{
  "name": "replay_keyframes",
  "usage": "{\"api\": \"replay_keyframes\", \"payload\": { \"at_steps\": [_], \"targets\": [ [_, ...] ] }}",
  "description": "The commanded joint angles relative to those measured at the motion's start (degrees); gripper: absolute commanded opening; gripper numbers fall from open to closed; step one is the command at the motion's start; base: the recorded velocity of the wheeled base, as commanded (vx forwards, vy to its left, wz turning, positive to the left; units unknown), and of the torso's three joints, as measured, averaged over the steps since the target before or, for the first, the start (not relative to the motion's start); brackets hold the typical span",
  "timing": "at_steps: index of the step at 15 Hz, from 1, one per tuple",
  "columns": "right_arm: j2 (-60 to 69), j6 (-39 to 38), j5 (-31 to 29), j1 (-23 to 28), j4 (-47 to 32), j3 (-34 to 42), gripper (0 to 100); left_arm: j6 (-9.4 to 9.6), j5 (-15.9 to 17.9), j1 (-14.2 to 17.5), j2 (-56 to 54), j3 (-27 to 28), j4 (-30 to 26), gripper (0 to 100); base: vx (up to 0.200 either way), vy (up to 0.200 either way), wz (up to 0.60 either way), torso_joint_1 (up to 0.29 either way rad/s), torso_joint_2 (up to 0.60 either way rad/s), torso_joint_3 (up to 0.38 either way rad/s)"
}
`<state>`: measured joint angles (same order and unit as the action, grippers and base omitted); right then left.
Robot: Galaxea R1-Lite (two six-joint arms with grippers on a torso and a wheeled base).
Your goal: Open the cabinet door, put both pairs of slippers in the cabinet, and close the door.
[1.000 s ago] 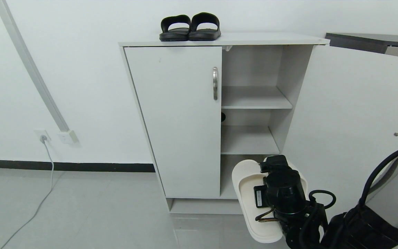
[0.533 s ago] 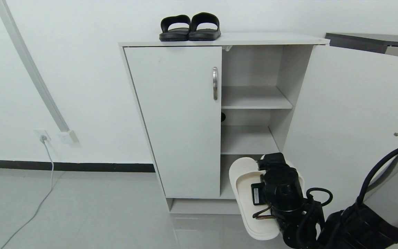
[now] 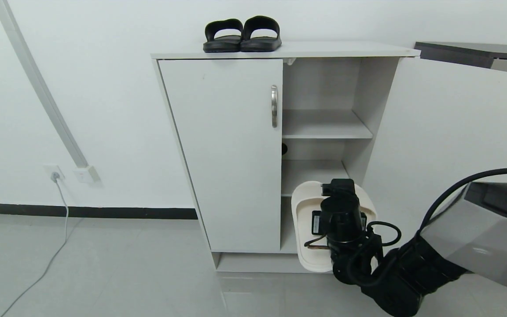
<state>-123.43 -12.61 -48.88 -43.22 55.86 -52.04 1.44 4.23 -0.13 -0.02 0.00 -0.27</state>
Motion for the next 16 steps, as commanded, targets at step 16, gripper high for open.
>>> {"api": "replay_keyframes", "payload": {
  "at_steps": [16],
  "targets": [
    [-6.91,-0.05,6.35,-3.01,0.57,-3.86,0,-0.03,-0.01,0.05,0.11,0.0,0.0,0,0.0,-0.075,0.0,0.002,0.0,0.0]
  ]
}}
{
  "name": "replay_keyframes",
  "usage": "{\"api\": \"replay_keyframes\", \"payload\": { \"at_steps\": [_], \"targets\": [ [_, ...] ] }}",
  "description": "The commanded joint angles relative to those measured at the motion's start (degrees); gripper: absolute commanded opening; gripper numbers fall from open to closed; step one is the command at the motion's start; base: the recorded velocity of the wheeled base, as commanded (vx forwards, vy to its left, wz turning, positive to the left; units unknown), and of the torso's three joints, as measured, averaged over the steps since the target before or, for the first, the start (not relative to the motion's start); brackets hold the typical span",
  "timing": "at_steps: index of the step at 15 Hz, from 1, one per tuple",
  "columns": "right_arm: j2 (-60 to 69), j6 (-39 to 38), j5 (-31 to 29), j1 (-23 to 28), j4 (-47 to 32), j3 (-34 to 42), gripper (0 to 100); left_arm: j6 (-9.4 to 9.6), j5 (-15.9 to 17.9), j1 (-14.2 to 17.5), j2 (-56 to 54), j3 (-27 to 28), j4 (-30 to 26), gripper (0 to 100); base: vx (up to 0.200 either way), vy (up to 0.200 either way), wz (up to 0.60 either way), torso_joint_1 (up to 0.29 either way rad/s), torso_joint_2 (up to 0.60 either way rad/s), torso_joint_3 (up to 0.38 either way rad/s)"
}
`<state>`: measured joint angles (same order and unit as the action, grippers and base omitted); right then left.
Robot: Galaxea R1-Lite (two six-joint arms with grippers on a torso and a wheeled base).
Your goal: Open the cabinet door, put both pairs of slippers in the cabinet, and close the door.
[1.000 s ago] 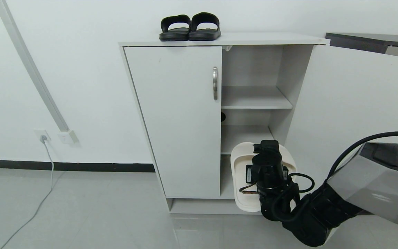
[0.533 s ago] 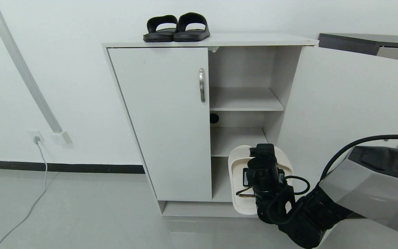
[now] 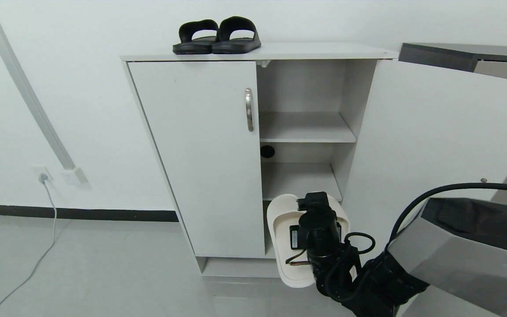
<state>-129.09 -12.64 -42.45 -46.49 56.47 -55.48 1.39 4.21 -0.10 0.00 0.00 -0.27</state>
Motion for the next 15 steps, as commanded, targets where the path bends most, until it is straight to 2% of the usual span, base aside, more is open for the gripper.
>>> {"api": "replay_keyframes", "payload": {
  "at_steps": [1,10,15],
  "targets": [
    [-2.22,-0.1,-0.09,0.26,0.05,-0.59,0,0.02,0.01,0.01,0.09,0.0,0.0,0,0.0,0.0,0.0,0.0,0.0,0.0],
    [-4.07,-0.19,-0.09,0.26,1.01,-1.83,0,0.02,0.01,-0.08,0.09,0.0,0.0,0,0.0,0.0,0.0,-0.001,0.0,-0.007],
    [-7.5,-0.19,0.08,1.67,2.51,-3.58,0,0.02,0.01,-0.08,0.09,0.0,0.0,0,0.0,0.0,0.0,0.001,0.0,-0.174]
  ]
}}
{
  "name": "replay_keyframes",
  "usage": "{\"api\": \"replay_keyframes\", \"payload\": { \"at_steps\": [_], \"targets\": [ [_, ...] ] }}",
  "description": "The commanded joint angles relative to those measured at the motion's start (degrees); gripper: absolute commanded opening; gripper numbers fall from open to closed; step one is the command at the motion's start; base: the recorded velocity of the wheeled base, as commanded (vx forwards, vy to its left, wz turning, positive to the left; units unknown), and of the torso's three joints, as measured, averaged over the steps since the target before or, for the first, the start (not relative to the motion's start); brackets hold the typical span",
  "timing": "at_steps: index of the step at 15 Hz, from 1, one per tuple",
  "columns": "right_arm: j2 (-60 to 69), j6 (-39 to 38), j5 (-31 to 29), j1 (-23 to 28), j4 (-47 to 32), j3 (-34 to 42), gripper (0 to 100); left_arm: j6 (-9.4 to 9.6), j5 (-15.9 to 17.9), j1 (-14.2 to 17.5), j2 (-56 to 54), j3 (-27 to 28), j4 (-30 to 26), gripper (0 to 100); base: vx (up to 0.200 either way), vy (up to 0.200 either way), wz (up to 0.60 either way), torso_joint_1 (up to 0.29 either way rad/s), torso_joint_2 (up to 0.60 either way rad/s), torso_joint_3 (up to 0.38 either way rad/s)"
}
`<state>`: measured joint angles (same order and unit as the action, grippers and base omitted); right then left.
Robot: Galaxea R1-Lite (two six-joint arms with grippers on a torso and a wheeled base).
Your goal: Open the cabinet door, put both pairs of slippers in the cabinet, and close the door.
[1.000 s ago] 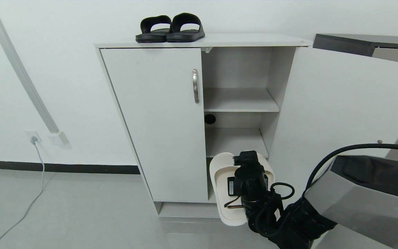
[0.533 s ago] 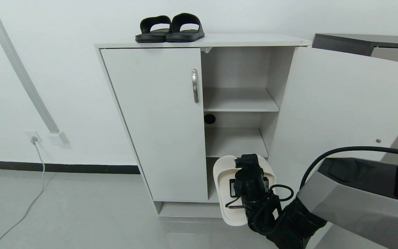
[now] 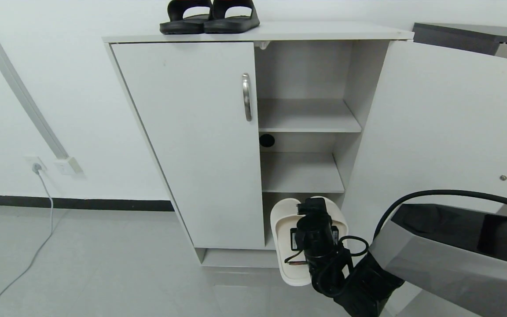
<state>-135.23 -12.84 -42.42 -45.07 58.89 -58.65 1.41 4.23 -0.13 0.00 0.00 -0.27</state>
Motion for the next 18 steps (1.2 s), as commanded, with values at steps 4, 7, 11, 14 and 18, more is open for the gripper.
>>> {"api": "replay_keyframes", "payload": {
  "at_steps": [4,7,11,14,18],
  "targets": [
    [-1.26,1.06,-0.38,0.24,4.39,-0.06,0,-0.01,-0.01,0.05,0.09,0.0,0.0,0,0.0,0.0,0.0,0.004,0.0,-0.198],
    [-2.76,8.79,-1.26,0.42,18.45,2.05,0,-0.01,-0.01,0.05,0.09,0.0,0.0,0,0.0,0.0,0.0,0.002,0.0,-0.08],
    [-3.64,13.8,-1.17,1.12,24.69,2.49,0,-0.01,-0.01,0.05,0.09,0.0,0.0,0,0.0,0.0,0.0,0.0,0.0,0.0],
    [-3.64,13.8,-1.17,1.12,24.52,2.49,0,-0.01,-0.01,0.05,0.09,0.0,0.0,0,0.0,0.0,0.0,0.0,0.0,0.0],
    [-3.72,13.8,-1.08,1.21,24.08,2.4,0,-0.01,-0.01,0.05,0.09,0.0,0.0,0,0.05,0.0,0.0,0.001,0.0,0.001]
  ]
}}
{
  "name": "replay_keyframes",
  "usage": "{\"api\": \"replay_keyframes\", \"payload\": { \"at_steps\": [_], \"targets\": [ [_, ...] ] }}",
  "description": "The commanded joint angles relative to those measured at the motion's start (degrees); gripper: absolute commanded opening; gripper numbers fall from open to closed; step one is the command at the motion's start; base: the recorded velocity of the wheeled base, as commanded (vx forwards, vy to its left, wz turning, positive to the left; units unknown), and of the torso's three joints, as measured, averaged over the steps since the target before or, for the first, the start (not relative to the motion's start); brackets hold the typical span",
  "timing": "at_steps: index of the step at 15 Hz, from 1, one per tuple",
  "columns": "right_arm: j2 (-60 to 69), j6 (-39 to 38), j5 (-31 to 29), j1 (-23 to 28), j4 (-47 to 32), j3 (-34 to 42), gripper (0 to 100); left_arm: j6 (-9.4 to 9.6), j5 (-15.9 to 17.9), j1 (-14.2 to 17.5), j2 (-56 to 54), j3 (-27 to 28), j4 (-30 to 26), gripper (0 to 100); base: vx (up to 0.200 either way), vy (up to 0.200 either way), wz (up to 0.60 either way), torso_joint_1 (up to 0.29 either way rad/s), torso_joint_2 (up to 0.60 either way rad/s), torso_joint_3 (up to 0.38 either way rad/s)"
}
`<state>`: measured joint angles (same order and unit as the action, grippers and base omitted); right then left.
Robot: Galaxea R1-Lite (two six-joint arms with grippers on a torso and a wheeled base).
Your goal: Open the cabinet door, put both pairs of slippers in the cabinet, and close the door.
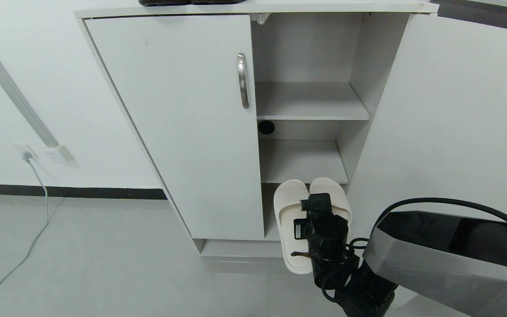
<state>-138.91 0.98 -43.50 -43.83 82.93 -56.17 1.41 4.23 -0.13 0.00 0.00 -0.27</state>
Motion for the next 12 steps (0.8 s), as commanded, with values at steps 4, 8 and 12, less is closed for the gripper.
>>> {"api": "replay_keyframes", "payload": {
  "at_steps": [4,8,12],
  "targets": [
    [-0.04,-0.01,-0.01,-0.03,0.04,-0.08,0,-0.01,-0.01,-0.04,0.09,0.0,0.0,0,0.2,0.0,0.0,0.002,0.0,0.0],
    [-0.22,-0.01,-0.01,0.23,-0.14,-0.25,0,-0.01,-0.01,-0.04,0.09,0.0,0.0,0,0.2,0.0,0.0,0.004,0.0,0.004],
    [-1.01,-0.36,0.08,1.11,-0.84,-1.04,0,-0.1,-0.1,0.05,0.09,0.0,0.0,0,0.15,0.0,0.0,0.002,0.0,0.002]
  ]
}}
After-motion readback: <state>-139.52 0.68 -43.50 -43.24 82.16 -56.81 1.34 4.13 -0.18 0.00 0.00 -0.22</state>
